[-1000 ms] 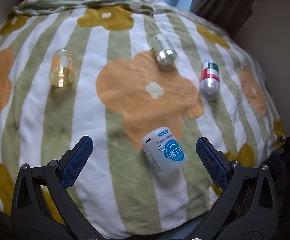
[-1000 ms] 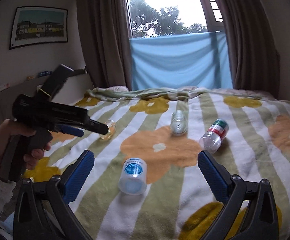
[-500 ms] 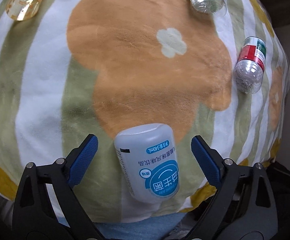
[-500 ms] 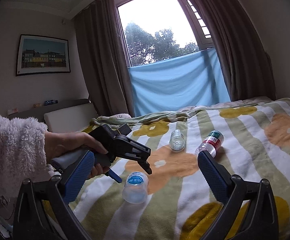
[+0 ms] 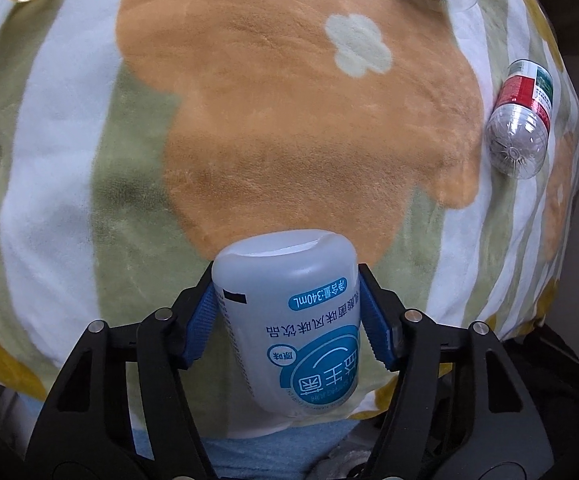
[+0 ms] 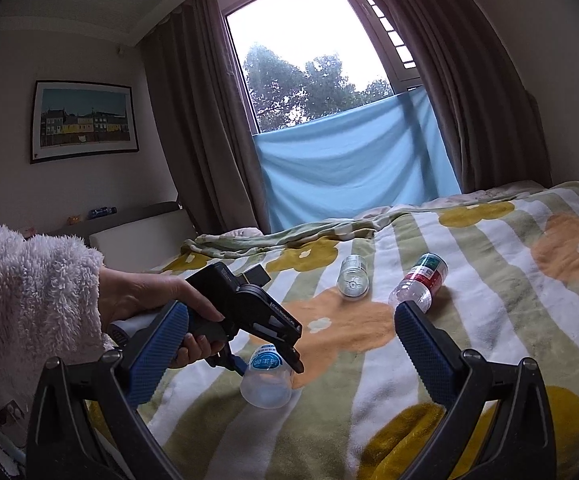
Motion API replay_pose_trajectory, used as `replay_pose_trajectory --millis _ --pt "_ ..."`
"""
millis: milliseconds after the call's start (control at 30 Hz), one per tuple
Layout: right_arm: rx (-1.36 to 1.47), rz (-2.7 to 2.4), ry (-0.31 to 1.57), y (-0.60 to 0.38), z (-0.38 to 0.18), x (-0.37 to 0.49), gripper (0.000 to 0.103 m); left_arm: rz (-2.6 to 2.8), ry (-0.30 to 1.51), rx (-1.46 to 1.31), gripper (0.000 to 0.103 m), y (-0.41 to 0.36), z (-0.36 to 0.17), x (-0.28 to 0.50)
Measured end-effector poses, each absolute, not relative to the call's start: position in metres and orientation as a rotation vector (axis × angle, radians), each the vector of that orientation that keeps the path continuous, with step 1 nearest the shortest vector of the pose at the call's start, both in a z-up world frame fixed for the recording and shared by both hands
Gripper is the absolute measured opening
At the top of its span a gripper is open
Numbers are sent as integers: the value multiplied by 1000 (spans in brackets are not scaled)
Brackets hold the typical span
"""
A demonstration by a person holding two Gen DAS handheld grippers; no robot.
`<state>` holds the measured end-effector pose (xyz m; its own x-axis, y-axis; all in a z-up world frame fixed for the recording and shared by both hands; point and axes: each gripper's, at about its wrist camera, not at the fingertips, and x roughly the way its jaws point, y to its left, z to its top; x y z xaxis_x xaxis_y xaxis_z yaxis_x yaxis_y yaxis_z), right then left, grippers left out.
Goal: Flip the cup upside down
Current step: 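Close the left tool on the cup while the right tool releases it, then rotate the cup upright in the left tool and lower it onto the bed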
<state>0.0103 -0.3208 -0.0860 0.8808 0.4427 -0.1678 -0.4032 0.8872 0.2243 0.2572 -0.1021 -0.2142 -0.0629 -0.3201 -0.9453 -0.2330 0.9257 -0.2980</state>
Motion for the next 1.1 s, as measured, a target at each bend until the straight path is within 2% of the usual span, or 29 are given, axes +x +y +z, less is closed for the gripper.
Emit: replay_pose_trajectory --millis 133,233,433,600,867,1100 --pt "204 455 223 -323 -87 14 103 -89 1600 -409 60 -96 -200 252" --pt "204 461 224 -321 -86 15 103 -125 1467 -302 60 -101 -168 250" --pt "193 471 241 -313 -85 13 103 -227 982 -141 60 -109 -118 217" --pt "185 456 276 -309 -90 7 103 -194 688 -36 60 -115 -131 185" --pt "201 460 319 -308 -97 5 103 -174 754 -11 60 -117 -164 185" --pt "197 465 336 -301 -100 10 103 -213 848 -1 60 -114 -167 184"
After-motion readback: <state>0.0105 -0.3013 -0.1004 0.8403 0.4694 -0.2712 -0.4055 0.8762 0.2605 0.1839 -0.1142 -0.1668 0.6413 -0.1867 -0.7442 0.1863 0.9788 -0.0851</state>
